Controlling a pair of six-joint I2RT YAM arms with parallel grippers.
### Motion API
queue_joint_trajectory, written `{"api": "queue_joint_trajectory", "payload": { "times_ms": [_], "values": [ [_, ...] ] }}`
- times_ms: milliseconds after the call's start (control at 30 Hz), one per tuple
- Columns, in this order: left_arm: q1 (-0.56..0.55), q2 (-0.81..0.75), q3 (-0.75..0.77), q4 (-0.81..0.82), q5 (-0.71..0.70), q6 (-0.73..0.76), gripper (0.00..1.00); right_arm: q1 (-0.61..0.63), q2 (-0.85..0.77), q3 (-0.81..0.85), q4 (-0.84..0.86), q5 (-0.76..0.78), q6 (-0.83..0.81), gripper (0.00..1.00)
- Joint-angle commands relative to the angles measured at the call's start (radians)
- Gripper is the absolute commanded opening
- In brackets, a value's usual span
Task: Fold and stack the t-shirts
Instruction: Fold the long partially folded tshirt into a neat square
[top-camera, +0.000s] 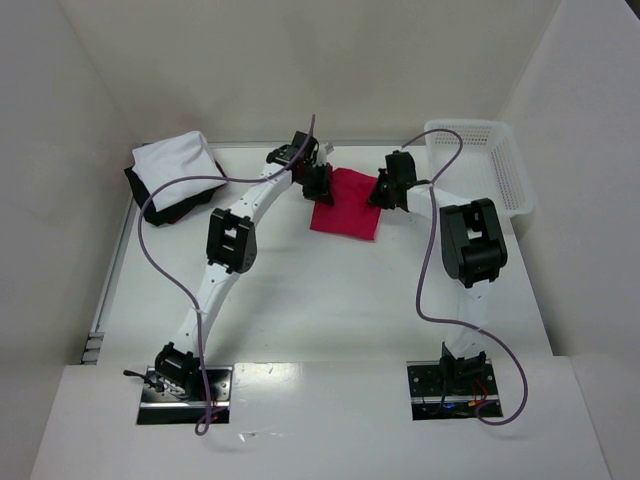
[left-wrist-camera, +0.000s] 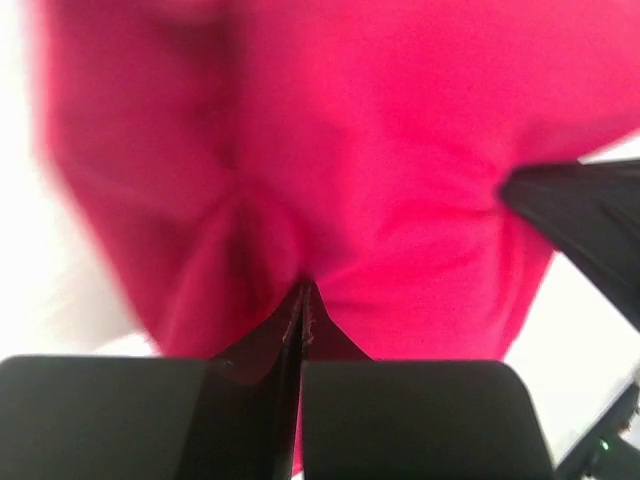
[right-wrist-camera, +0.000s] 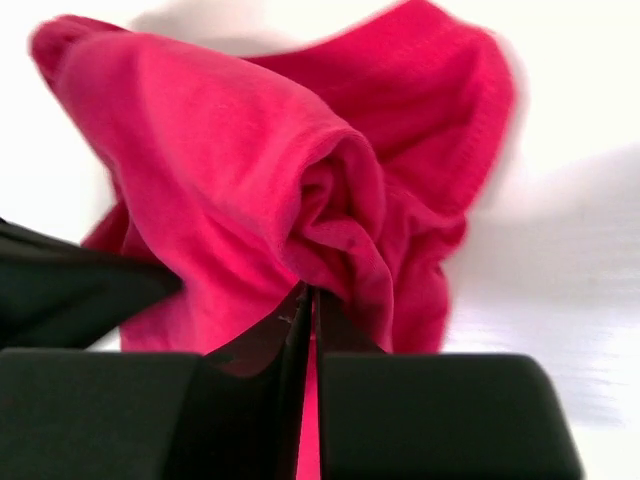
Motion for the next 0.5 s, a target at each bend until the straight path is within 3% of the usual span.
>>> {"api": "queue_joint_trajectory", "payload": {
  "times_ms": [0, 333, 467],
  "values": [
    [-0.001, 0.009, 0.036, -0.039, -0.089, -0.019, 0.00, -0.018, -0.057, -0.040, 0.014, 0.074, -0.020, 0.11],
    [0.008, -0.067, 0.017, -0.048, -0.124, 0.019, 0.00, -0.075, -0.107, -0.090, 0.013, 0.091, -0.051, 0.11],
    [0.017, -0.153, 0.017, -0.048, -0.133, 0.030, 0.15, -0.075, -0.196, -0.080, 0.036, 0.076, -0.069, 0.25]
  ]
}}
